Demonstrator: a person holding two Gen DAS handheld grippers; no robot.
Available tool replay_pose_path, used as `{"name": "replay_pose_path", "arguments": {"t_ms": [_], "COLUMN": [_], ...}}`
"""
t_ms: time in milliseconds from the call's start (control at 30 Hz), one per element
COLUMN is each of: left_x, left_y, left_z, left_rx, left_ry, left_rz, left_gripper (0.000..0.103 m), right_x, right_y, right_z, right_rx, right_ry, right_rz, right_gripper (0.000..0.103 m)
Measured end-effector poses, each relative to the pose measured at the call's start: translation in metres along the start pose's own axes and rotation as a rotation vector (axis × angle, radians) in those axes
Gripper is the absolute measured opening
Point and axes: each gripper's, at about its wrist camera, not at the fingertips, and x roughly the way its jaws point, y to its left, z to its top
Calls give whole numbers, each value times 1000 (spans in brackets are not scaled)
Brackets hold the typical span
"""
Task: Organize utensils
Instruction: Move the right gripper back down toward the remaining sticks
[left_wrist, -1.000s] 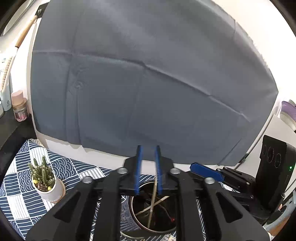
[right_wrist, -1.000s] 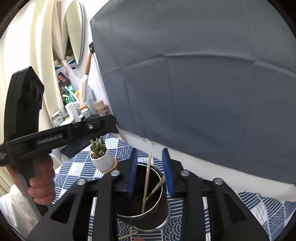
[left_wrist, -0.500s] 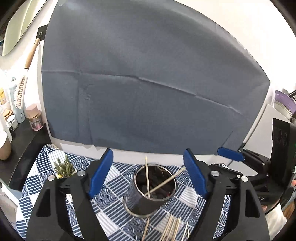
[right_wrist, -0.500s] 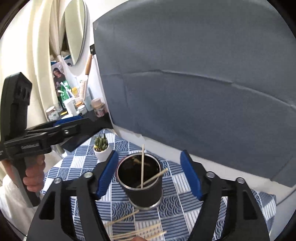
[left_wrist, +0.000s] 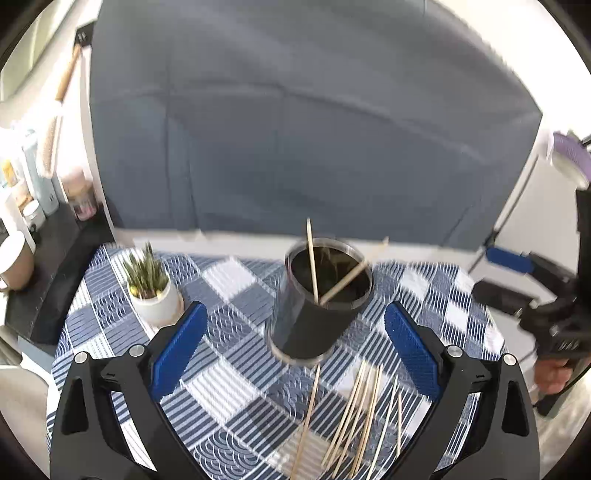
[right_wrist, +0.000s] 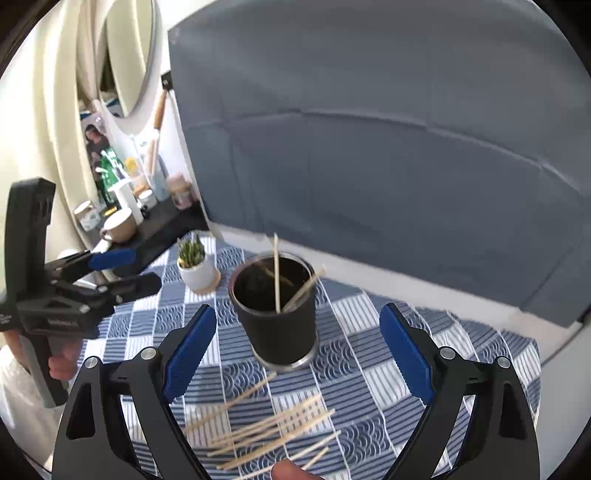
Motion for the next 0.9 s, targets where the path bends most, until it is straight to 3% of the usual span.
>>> {"name": "replay_pose_path", "arguments": {"t_ms": [133, 533, 900], "left_x": [26, 95, 136], "left_y": [4, 13, 7], "left_z": [-23, -76, -106], "left_rx": [7, 60, 120], "left_ry": [108, 355, 484], "left_rz": [-40, -64, -95], "left_gripper": [95, 95, 95], "right_x": [5, 26, 63], "right_y": [-3, -17, -15], "right_z": [-19, -80, -140], "right_rx": [15, 103, 176], "right_ry": [54, 221, 397], "right_rz": [-47, -164, -163], "right_gripper": [86, 86, 86]}}
